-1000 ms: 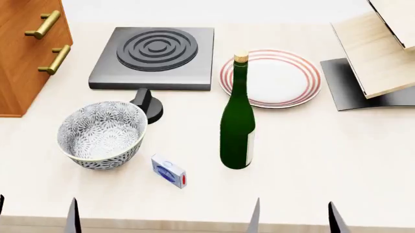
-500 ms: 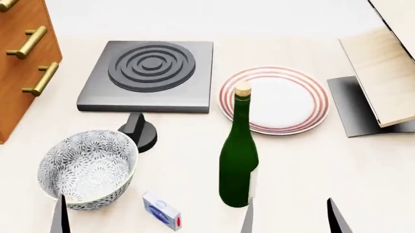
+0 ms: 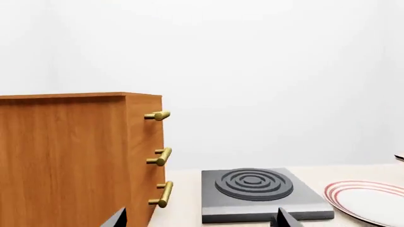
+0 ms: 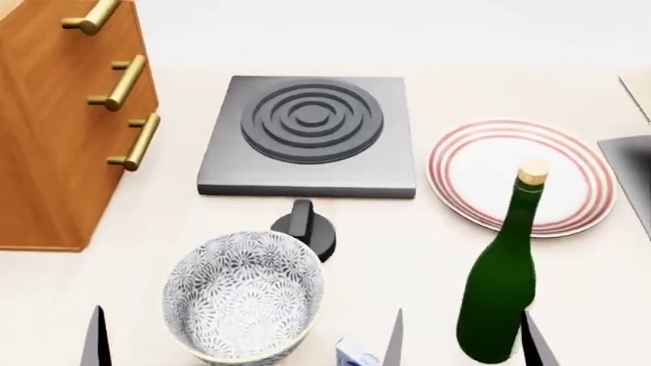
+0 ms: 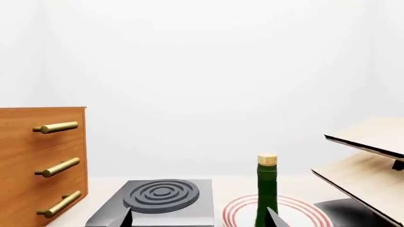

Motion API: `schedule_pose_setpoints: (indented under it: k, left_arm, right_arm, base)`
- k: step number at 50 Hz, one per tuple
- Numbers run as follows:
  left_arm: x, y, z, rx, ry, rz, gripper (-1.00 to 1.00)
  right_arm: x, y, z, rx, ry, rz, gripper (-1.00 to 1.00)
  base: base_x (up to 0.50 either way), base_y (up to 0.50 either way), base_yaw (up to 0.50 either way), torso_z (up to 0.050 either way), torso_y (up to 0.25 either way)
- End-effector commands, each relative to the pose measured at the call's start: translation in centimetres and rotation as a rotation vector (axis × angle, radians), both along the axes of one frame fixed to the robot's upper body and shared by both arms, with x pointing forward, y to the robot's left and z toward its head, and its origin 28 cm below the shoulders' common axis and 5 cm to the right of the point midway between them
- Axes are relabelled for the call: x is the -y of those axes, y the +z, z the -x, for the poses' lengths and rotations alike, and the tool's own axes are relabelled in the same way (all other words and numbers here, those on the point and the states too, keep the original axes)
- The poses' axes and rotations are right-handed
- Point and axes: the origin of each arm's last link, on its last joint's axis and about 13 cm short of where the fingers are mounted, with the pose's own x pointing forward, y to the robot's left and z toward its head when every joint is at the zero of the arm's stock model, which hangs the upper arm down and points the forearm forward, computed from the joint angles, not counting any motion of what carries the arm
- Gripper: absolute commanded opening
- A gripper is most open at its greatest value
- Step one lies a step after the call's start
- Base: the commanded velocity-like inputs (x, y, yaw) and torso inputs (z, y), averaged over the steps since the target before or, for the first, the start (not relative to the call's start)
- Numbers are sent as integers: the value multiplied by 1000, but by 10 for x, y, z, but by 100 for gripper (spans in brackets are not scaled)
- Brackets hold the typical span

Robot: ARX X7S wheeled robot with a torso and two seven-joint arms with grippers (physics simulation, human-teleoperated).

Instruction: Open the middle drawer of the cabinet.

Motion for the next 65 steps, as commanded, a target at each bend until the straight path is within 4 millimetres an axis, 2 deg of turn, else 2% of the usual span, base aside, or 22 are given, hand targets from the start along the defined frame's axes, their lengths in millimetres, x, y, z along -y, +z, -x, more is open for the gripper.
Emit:
schedule_pose_setpoints:
  k: [1,15,38,65]
  left_arm:
    - [0,-1,0,-3,0,-1,100]
    - [1,-1,0,-4,-5,-6,100]
    - [2,-2,-1,-5,-8,-13,100]
    - [2,-2,0,0,-14,-21,100]
  right_arm:
    - [0,0,1,0,-7,4,100]
    - [-1,0,1,2,-3,10,100]
    - [-1,1,2,26,31,2,100]
    - [-1,0,3,48,48,18,100]
  base:
    - [-27,500,0,0,0]
    - [-26,500,0,0,0]
    - [117,0,0,0,0]
    - [491,0,0,0,1]
